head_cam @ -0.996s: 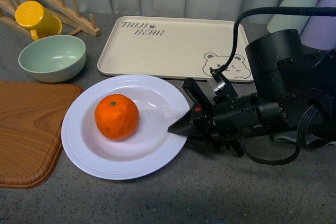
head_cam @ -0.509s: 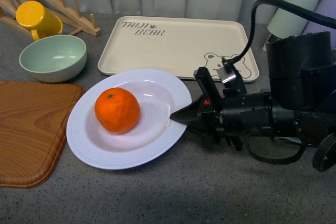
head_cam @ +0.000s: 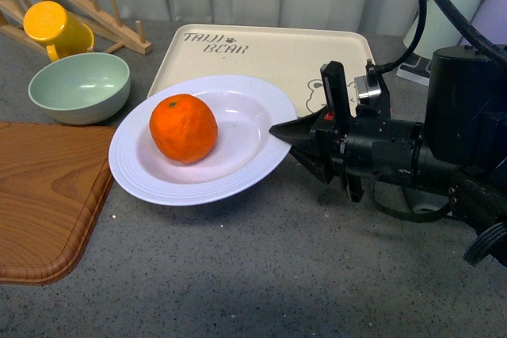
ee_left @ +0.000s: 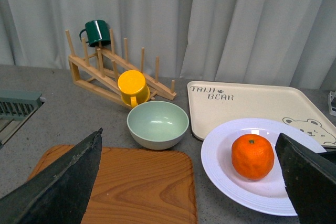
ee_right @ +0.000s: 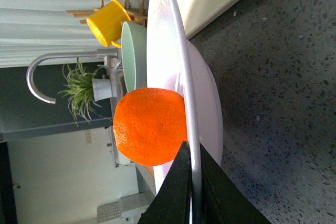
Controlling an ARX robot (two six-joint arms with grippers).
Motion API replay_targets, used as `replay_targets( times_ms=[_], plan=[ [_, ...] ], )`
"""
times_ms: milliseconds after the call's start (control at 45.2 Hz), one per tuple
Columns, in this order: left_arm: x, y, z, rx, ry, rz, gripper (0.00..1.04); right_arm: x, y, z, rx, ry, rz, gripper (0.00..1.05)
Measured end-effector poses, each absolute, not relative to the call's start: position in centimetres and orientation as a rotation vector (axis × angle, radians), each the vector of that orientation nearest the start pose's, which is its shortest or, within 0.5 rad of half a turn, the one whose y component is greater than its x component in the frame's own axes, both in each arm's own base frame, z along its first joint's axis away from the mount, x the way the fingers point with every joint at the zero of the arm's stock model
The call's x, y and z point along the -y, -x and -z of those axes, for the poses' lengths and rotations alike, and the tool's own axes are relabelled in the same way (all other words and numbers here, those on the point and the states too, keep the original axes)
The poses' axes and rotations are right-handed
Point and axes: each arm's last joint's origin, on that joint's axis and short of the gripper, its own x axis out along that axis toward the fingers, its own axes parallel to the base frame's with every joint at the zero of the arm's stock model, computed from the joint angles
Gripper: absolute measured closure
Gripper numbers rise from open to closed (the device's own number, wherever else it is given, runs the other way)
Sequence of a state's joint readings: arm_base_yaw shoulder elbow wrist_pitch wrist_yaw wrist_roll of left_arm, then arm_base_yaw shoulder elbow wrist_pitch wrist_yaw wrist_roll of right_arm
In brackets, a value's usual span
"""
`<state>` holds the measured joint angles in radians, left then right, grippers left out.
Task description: Place orange and plate with both arms
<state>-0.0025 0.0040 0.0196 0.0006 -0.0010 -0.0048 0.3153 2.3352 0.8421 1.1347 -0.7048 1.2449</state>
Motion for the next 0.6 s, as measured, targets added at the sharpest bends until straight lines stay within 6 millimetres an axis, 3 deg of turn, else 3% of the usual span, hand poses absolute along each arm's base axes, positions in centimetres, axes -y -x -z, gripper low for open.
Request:
replay_targets(
  times_ms=[199,598],
  plan=[
    [0.0,-9.7,-17.0,0.016,0.005,0.002,0.07,-13.1,-35.5,-2.5,-0.854,-1.251,-0.617,1.03],
    [0.0,-9.7,-17.0,0.016,0.005,0.002,0.07,-14.8,-40.5,-1.8,-0.663,-1.393,-0.415,1.03]
  ],
)
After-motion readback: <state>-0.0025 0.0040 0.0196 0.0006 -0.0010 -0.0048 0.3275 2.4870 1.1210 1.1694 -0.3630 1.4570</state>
